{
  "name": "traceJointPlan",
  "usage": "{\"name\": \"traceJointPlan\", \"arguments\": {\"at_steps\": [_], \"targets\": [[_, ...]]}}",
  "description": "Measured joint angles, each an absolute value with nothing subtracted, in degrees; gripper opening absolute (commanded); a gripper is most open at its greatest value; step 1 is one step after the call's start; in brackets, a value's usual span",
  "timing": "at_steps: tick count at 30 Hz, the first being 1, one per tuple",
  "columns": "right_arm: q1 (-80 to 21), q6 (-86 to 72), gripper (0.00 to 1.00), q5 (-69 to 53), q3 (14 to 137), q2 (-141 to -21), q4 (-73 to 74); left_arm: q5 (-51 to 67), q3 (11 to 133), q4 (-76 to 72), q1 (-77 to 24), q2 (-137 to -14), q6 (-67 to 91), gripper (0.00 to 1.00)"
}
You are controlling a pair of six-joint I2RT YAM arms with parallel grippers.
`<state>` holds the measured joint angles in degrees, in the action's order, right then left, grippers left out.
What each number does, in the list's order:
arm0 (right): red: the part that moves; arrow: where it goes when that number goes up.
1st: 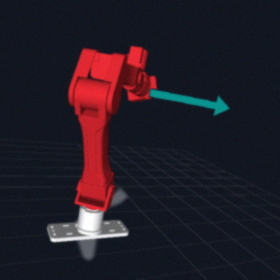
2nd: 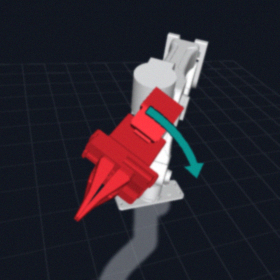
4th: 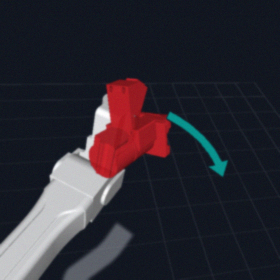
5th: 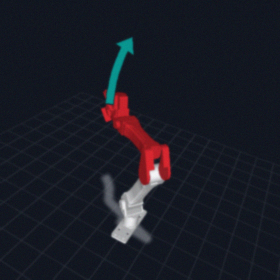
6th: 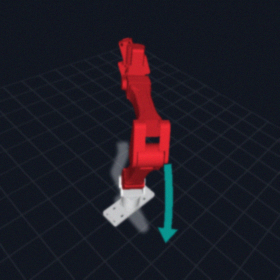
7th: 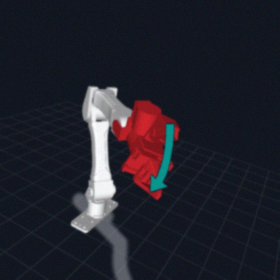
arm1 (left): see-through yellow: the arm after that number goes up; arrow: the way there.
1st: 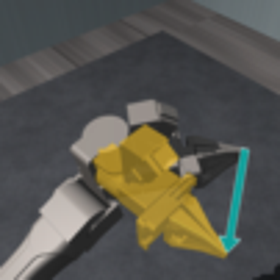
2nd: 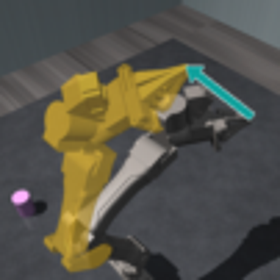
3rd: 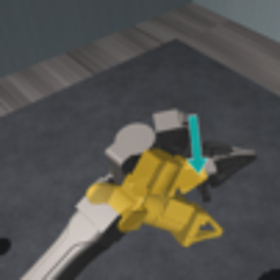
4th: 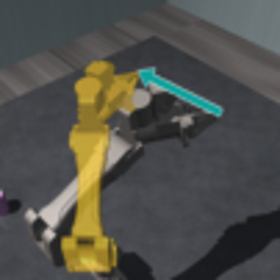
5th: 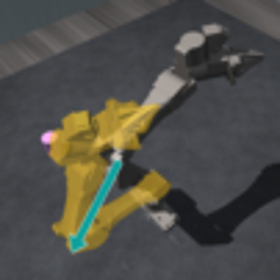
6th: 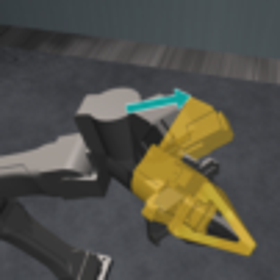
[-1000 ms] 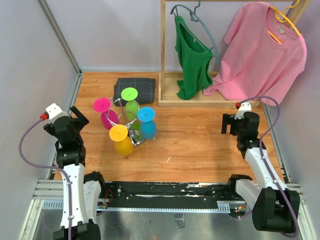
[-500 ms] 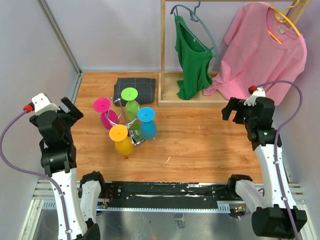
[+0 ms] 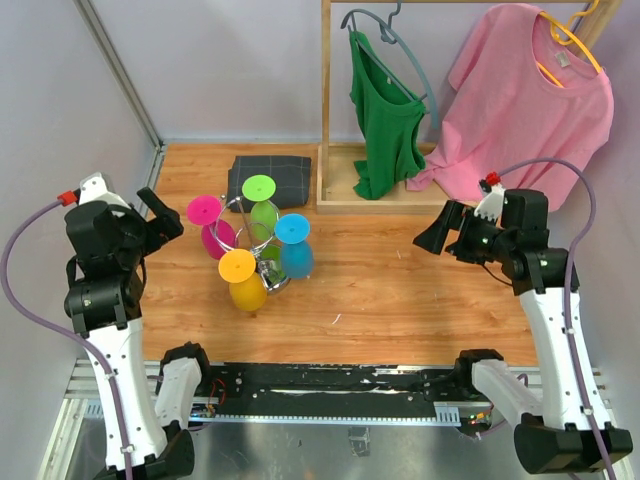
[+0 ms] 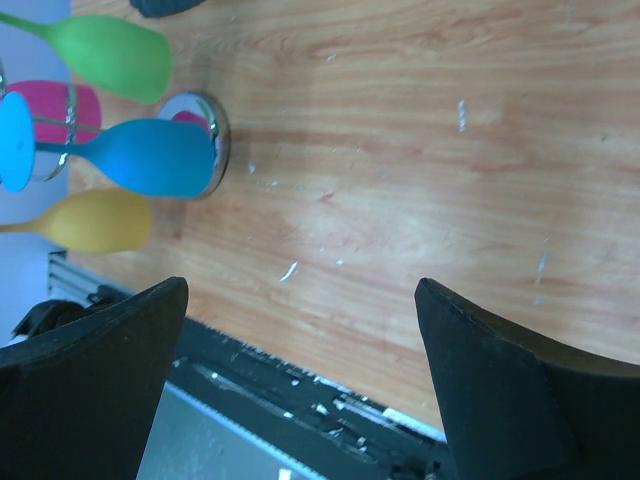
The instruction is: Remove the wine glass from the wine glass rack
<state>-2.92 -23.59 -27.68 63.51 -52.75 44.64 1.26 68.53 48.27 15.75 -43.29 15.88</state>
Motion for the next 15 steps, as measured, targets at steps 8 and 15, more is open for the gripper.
{"name": "traceJointPlan", "arguments": {"at_steps": [8,15], "targets": [[-3.7,-30.1,0.99,-33.0,63.5,-48.4,49.5,10.1,70.3,52.5,17.7,-43.6,24.3,0.99],[-11.3,-36.2,0.99,-31.9,63.4,-50.2,45.5,15.7,64.5,51.9,17.9,-43.8,28.8,0.99]]}}
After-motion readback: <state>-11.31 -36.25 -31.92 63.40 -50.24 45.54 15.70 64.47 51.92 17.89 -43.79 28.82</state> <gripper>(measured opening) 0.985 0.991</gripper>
